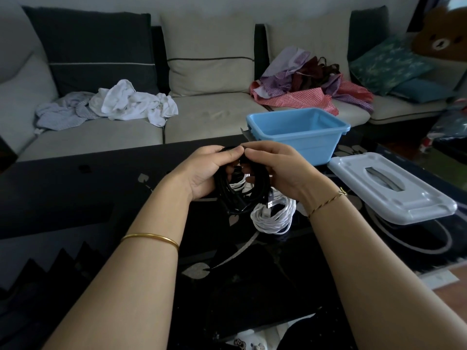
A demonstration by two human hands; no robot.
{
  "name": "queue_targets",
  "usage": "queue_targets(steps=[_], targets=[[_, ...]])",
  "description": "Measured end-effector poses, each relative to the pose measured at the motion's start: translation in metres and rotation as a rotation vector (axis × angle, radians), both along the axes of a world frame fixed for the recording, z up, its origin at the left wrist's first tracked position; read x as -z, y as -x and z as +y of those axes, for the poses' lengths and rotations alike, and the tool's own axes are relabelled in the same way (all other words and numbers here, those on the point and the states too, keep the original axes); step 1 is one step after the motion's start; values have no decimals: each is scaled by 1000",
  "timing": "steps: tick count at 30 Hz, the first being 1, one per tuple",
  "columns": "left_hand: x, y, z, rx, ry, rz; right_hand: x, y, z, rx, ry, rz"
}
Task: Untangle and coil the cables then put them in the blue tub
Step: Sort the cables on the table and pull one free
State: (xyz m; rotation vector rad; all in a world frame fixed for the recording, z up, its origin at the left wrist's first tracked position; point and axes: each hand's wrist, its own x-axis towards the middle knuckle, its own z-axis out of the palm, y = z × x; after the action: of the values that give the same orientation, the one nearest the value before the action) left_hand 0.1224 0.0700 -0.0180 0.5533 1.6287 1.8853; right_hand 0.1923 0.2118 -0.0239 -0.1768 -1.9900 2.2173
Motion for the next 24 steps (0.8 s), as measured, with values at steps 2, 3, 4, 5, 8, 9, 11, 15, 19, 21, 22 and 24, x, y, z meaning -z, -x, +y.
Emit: queue_targets(steps=[2, 3, 4, 5, 8, 9, 11, 15, 19, 21, 22, 24], targets=[[-1, -2, 2, 7, 0, -12, 0, 2, 1, 23, 62, 2], [-1, -2, 4, 3, -2, -15, 0, 2, 2, 21, 100, 1], [-1, -2, 6, -6, -1, -11, -1, 3, 3, 19, 132, -3], [-1, -1, 8, -11, 9, -10, -1, 2, 4, 20, 160, -11], [-3, 8, 16, 23, 48, -57, -4, 2, 12, 71, 246, -30], [-6, 14, 22, 2, 76, -71, -8, 2, 19, 113, 273, -33], [-10, 31, 37, -141, 194, 43, -14, 5, 36, 221, 322, -28], [-8, 66, 80, -216, 496, 595, -28, 27, 81, 438, 402, 7], [-3, 86, 119, -14, 844, 906, -40, 70, 124, 555, 598, 112], [-1, 94, 130, 60, 968, 962, -48, 98, 144, 605, 613, 102], [0, 98, 133, 77, 981, 978, -50, 112, 151, 625, 585, 77], [0, 104, 135, 98, 950, 992, -48, 131, 163, 647, 471, -21]])
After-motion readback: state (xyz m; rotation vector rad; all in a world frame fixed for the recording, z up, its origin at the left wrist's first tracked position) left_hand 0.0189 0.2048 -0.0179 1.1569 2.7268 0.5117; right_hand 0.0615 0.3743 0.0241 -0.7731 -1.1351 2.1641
